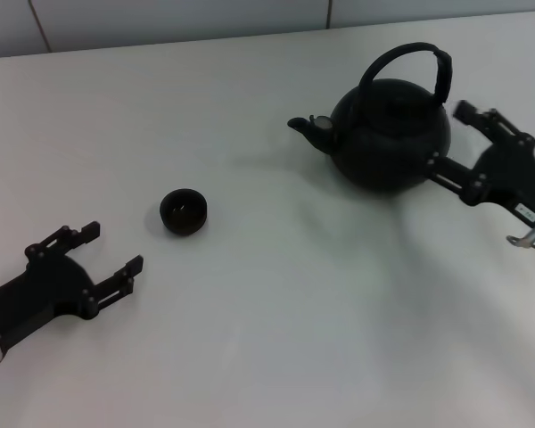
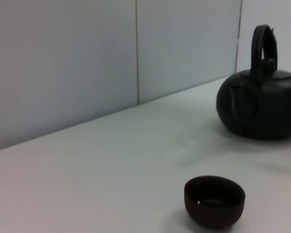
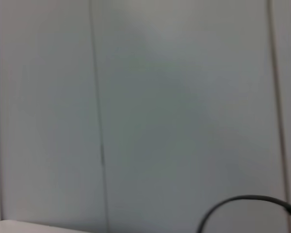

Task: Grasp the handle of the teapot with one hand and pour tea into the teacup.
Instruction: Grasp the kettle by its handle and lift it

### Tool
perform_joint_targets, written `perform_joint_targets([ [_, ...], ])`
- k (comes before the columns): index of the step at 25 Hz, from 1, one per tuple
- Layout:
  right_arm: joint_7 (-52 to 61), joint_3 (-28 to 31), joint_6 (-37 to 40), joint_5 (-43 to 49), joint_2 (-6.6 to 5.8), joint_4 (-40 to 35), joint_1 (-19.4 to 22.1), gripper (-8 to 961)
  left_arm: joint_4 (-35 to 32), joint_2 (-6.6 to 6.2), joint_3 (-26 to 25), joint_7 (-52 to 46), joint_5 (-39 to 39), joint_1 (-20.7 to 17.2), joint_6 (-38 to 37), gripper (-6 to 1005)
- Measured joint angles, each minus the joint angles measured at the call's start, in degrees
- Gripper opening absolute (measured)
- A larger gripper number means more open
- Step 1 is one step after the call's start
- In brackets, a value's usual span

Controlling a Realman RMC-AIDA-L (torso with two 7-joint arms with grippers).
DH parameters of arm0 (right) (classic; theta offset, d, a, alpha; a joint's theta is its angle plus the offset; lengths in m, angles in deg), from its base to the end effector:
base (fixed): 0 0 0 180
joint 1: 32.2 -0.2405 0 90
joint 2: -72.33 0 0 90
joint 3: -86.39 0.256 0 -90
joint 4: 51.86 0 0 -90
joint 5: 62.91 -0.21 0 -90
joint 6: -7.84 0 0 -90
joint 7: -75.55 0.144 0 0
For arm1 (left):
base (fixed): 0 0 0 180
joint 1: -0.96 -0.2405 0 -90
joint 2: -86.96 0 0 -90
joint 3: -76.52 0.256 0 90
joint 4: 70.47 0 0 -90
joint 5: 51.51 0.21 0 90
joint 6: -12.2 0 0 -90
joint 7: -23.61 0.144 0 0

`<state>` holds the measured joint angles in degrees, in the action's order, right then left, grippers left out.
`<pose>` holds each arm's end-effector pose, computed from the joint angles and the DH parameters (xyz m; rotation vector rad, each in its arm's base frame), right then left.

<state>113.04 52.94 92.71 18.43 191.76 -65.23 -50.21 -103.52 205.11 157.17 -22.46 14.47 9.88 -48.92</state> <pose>0.3303 0.2738 -0.0047 -2.0211 0.4929 0.9216 -0.3317 0.2663 -0.0498 -2.3861 -0.4789 -0.5279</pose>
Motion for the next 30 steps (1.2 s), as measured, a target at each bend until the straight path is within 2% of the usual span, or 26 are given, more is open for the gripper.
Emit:
perform_joint_targets([
  [4, -0.1, 3.2, 1.0, 0.0, -0.15, -1.1, 2.9, 838, 0.2, 0.23, 0.4, 0.1, 0.0, 2.0, -0.1, 776],
  [6, -1.0, 6.1, 2.1, -0.1, -0.16, -1.8, 6.0, 838, 0.8, 0.36, 0.6, 0.1, 0.0, 3.8, -0.1, 776],
  [7, -1.0, 6.1, 2.1, -0.1, -0.16, -1.8, 6.0, 838, 1.4, 0.43, 0.9, 0.1, 0.0, 5.3, -0.1, 776],
  [11, -1.1, 11.0, 4.4, 0.1, -0.28, -3.0, 11.3, 838, 2.4, 0.90, 3.6, 0.2, -0.5, 10.2, 0.2, 776],
  [14, -0.1, 12.2, 5.3, 0.4, -0.31, -4.1, 12.6, 839, 2.4, 0.94, 4.0, 0.1, -1.2, 10.9, 0.4, 776],
  [17, 1.7, 12.4, 6.5, 0.5, -0.31, -5.4, 13.2, 839, 2.5, 0.83, 3.4, 0.1, -2.6, 10.3, 0.7, 775],
  [22, 2.7, 12.3, 8.6, 0.6, -0.36, -5.6, 13.5, 839, 2.6, 0.44, 1.3, 2.6, -5.8, 7.3, 0.6, 775],
  [25, 2.9, 12.4, 8.9, 0.6, -0.36, -6.4, 13.7, 839, 2.8, 0.33, -0.8, 3.2, -5.8, 6.0, 0.4, 775],
  [30, 2.9, 13.4, 8.2, 0.3, -0.35, -7.2, 13.1, 839, 3.4, -0.02, -1.0, 3.2, -5.0, 5.0, 0.5, 775],
])
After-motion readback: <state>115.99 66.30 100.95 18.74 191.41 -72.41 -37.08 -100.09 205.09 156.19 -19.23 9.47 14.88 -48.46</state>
